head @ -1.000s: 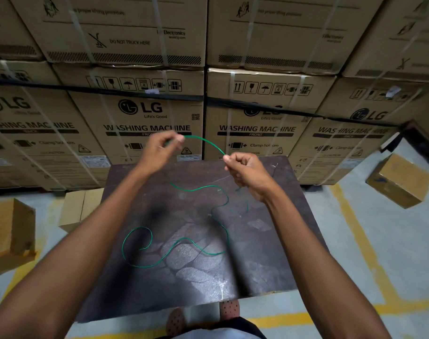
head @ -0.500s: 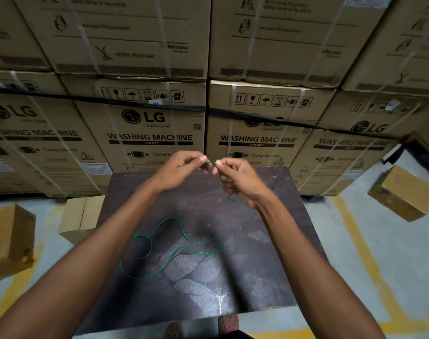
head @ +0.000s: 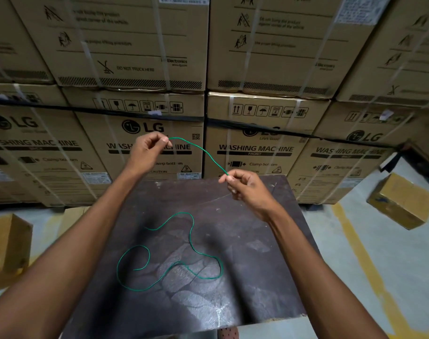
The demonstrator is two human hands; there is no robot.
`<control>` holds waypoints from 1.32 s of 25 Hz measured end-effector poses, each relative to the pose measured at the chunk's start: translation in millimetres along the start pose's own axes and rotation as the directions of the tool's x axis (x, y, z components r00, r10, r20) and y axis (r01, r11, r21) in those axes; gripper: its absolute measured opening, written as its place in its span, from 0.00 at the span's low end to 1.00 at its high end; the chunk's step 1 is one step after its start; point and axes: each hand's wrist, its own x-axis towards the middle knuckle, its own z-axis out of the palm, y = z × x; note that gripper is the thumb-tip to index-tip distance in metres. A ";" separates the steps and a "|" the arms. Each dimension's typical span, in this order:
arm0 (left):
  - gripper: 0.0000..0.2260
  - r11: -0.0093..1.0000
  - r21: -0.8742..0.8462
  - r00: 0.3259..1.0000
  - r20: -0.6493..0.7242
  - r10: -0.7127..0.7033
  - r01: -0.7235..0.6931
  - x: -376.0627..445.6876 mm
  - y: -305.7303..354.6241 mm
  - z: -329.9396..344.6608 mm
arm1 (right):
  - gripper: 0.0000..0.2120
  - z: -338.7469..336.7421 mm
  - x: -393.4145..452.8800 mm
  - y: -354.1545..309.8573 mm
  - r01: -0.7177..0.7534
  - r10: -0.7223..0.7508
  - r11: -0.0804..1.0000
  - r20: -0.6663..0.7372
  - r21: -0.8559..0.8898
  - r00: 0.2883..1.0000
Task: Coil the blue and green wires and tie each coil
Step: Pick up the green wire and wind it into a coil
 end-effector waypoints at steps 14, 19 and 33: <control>0.07 0.982 -0.117 0.968 0.187 0.169 -0.149 10.1 13.7 30.4 | 0.11 11.3 18.4 -14.1 -0.040 0.009 0.979 0.153 0.198 0.988; 0.06 0.978 -0.028 0.951 0.228 0.209 -0.208 11.3 14.9 32.9 | 0.10 3.9 19.3 -28.0 -0.035 0.015 0.997 0.267 0.072 0.963; 0.08 0.966 0.114 0.907 0.385 0.173 -0.233 9.9 22.9 29.9 | 0.10 0.8 24.0 -42.3 -0.044 0.081 0.990 0.279 -0.134 0.957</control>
